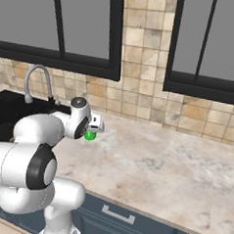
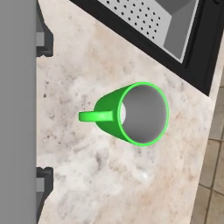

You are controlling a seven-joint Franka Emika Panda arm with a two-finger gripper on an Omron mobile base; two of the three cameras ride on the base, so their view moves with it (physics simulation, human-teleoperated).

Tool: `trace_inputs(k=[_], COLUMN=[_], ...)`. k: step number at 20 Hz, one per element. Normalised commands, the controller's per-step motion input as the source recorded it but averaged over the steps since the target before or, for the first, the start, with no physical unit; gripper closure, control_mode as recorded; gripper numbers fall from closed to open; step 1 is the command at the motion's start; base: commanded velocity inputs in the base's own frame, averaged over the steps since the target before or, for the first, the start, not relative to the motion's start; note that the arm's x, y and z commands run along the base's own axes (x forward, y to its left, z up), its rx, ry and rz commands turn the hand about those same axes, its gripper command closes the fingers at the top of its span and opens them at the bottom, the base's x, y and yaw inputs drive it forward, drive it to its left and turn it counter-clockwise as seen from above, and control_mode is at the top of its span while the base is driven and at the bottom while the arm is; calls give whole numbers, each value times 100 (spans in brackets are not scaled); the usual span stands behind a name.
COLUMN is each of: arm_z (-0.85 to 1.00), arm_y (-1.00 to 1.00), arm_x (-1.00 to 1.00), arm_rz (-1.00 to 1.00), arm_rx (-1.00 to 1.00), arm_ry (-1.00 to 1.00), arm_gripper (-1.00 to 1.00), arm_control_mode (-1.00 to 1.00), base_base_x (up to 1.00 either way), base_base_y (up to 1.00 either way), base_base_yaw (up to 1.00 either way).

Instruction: Clear the mugs and bowl far away from the sink.

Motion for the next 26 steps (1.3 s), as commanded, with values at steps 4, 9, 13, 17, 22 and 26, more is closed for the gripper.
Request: trace_inputs(k=[4, 9, 13, 17, 22, 26], arm_z=[-19, -20, -24, -19, -18, -18], arm_y=[0, 0, 0, 0, 0, 0], arm_x=[10, 20, 21, 25, 23, 13], arm_rz=[0, 0, 0, 0, 0, 0], arm_rx=[0, 0, 0, 0, 0, 0], arm_ry=[0, 0, 0, 0, 0, 0], arm_gripper=[-100, -100, -100, -100, -100, -100], arm_control_mode=[-100, -100, -100, -100, -100, -100], base_base_x=[0, 0, 0, 0, 0, 0], base_base_y=[0, 0, 0, 0, 0, 0], base_base_yaw=[0, 0, 0, 0, 0, 0])
